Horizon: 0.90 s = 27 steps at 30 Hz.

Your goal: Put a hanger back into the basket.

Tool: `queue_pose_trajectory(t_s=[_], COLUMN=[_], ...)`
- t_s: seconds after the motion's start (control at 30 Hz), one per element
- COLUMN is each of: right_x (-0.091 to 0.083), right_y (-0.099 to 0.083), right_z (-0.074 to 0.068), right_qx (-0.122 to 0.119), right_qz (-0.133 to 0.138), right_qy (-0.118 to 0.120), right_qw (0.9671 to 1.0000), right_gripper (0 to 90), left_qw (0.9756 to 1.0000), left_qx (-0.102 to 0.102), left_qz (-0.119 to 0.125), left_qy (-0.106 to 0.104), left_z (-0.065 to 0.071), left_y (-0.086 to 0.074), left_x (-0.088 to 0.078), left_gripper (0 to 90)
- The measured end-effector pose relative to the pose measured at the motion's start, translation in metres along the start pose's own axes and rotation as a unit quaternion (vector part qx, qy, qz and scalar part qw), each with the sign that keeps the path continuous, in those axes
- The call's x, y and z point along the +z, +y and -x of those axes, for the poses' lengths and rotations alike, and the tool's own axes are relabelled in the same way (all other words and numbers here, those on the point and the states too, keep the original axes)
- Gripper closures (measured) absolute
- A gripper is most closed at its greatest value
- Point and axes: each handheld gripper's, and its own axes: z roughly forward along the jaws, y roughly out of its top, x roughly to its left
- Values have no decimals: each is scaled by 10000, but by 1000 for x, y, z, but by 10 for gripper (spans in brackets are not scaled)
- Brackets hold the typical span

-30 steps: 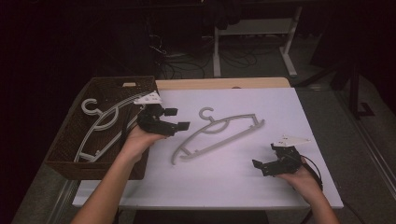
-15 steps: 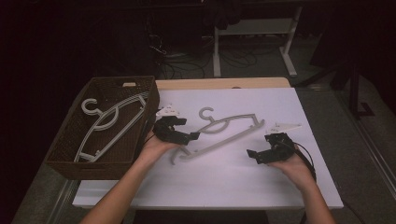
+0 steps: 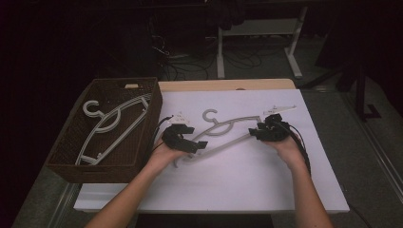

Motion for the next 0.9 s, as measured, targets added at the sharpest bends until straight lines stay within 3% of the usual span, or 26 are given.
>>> queue_pose_trajectory(t_s=[0.17, 0.27, 0.6, 0.73, 0.9], right_x=[14, 20, 27, 34, 34], right_y=[0, -2, -7, -10, -10], right_z=[6, 8, 9, 6, 7], right_qx=[-16, -102, -204, -352, -327], right_qz=[-46, -179, -304, -508, -507], right_qy=[-158, -296, -474, -555, -529], right_qw=[9999, 9993, 9982, 9965, 9968], right_gripper=[754, 827, 882, 889, 890], left_qw=[10000, 10000, 10000, 10000, 9997], left_qx=[-4, -9, 5, 0, 19], left_qz=[14, 17, -61, -72, -121], left_qy=[-12, -19, -2, 27, 188], left_z=[-1, -1, -2, -3, -8], left_y=[0, 0, -2, -2, 0], left_x=[0, 0, 3, 4, 8], left_gripper=[150, 150, 150, 150, 162])
